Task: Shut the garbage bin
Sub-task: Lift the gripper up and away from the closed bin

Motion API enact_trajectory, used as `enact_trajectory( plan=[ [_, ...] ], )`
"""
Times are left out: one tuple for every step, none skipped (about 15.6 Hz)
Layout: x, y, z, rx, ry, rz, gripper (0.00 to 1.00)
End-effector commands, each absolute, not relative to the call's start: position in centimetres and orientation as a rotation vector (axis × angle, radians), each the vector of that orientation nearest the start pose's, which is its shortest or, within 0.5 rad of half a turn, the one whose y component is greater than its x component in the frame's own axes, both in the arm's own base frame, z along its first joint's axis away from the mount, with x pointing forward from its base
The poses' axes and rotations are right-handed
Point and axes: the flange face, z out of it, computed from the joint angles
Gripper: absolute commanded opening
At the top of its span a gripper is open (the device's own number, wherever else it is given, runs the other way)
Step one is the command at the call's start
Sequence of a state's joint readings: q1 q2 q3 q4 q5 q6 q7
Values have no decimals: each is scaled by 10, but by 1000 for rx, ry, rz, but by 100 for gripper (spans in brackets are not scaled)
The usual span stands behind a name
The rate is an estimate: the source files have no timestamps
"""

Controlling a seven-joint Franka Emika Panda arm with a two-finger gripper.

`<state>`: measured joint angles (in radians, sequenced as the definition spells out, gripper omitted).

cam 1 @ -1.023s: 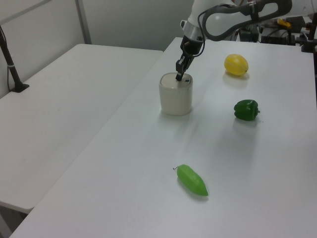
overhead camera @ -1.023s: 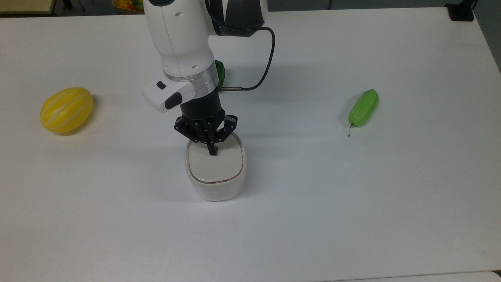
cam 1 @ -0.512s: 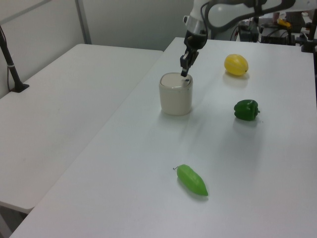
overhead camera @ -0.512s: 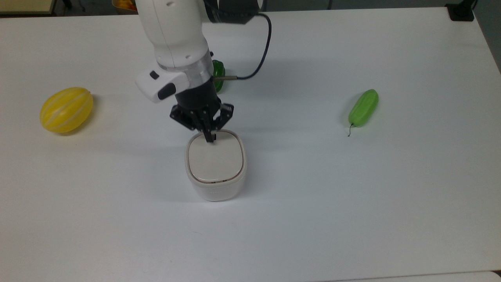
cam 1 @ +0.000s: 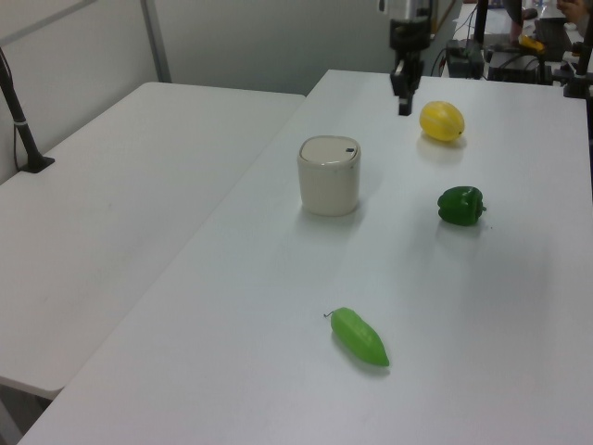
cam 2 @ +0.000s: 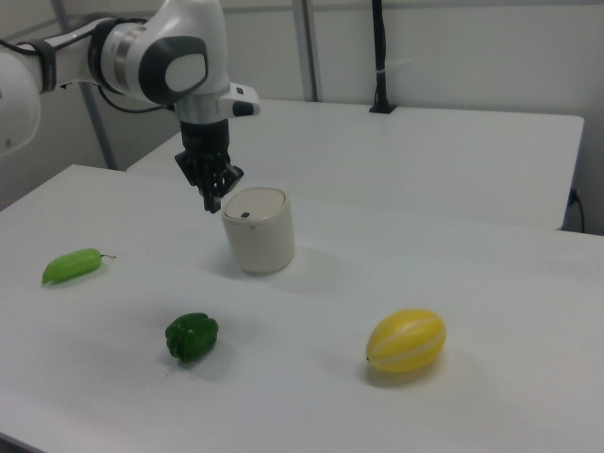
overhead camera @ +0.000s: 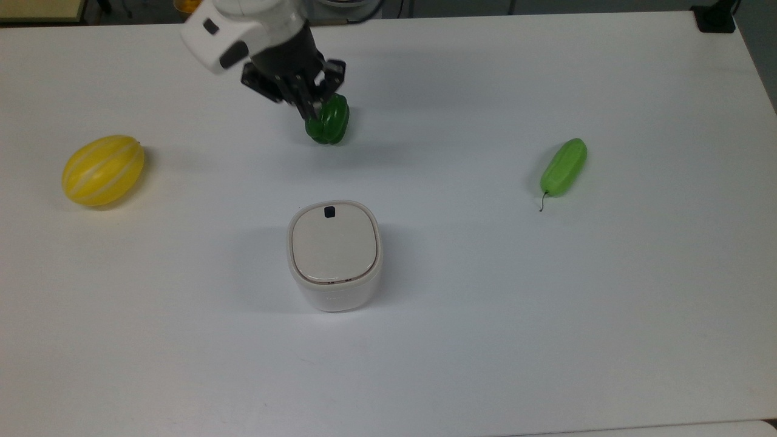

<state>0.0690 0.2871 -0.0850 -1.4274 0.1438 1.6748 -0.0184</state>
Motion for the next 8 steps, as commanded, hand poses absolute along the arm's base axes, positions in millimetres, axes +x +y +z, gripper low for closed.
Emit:
enact_trajectory(
  plan=[
    [591, 1, 542, -3060, 34, 113, 24],
    [579, 1, 547, -3065, 30, 109, 27],
    [566, -1, 553, -3067, 29, 105, 32],
    [557, -1, 559, -3067, 28, 98, 49],
    [550, -2, 559, -3071, 29, 107, 99],
    [546, -2, 560, -3092, 27, 111, 100],
    [545, -2, 560, -3114, 73, 118, 100],
    [544, 1, 560, -3125, 176, 128, 100]
  ],
)
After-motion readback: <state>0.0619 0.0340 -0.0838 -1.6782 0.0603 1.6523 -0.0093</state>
